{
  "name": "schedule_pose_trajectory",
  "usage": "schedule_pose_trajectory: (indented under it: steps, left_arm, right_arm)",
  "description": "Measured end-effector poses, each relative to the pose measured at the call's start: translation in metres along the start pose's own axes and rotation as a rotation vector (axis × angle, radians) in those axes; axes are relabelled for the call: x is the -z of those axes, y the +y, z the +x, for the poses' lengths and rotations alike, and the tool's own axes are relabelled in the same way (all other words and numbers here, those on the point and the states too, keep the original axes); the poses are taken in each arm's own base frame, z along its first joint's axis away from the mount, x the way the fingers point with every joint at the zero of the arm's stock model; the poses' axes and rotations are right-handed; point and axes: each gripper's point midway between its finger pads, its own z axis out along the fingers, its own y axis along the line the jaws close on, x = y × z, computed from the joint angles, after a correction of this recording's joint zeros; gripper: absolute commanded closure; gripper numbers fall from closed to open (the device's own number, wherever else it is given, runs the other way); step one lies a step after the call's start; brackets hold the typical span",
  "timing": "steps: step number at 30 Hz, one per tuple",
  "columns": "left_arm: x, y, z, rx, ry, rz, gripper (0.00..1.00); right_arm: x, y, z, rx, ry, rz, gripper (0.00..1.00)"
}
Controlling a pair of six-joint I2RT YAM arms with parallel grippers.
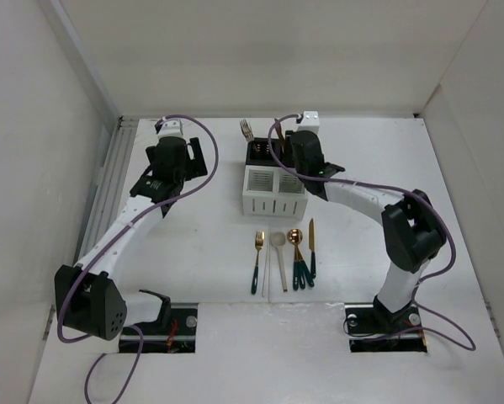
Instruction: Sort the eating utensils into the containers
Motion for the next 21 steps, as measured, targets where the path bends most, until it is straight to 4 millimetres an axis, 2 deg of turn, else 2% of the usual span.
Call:
schedule_pose_trajectory:
  steps: [3, 4, 6, 8, 10, 13, 15, 18, 21]
  left_arm:
    - [0.000, 0.000, 0.000, 0.000, 0.000, 0.001, 0.20]
    - [0.000, 0.000, 0.000, 0.000, 0.001, 0.003, 0.20]
    - [0.000, -0.003, 0.000, 0.000, 0.001, 0.015, 0.26]
    - [0.001, -0.006, 0.000, -0.005, -0.002, 0.039, 0.34]
    - [0.002, -0.009, 0.003, -0.017, -0.005, 0.066, 0.34]
    - [0.006, -0.014, 0.015, -0.045, 0.020, 0.121, 0.34]
    - [0.008, -0.019, 0.022, -0.068, 0.038, 0.164, 0.34]
    - [0.020, -0.031, 0.035, -0.116, 0.041, 0.230, 0.34]
    - [0.044, -0.056, 0.051, -0.187, 0.023, 0.342, 0.34]
  right_arm:
    - [0.006, -0.003, 0.001, -0.001, 0.004, -0.001, 0.50]
    - [0.009, -0.003, -0.003, -0.004, -0.002, -0.003, 0.49]
    - [0.020, -0.002, -0.016, -0.017, -0.028, -0.014, 0.45]
    - [0.037, 0.004, -0.040, -0.040, -0.076, -0.040, 0.35]
    - [0.062, 0.010, -0.068, -0.072, -0.136, -0.072, 0.27]
    - [0.102, 0.016, -0.110, -0.119, -0.223, -0.123, 0.23]
    - [0.122, 0.015, -0.125, -0.143, -0.249, -0.137, 0.21]
    - [0.140, 0.009, -0.126, -0.162, -0.230, -0.130, 0.21]
    - [0.150, 0.001, -0.114, -0.183, -0.171, -0.108, 0.21]
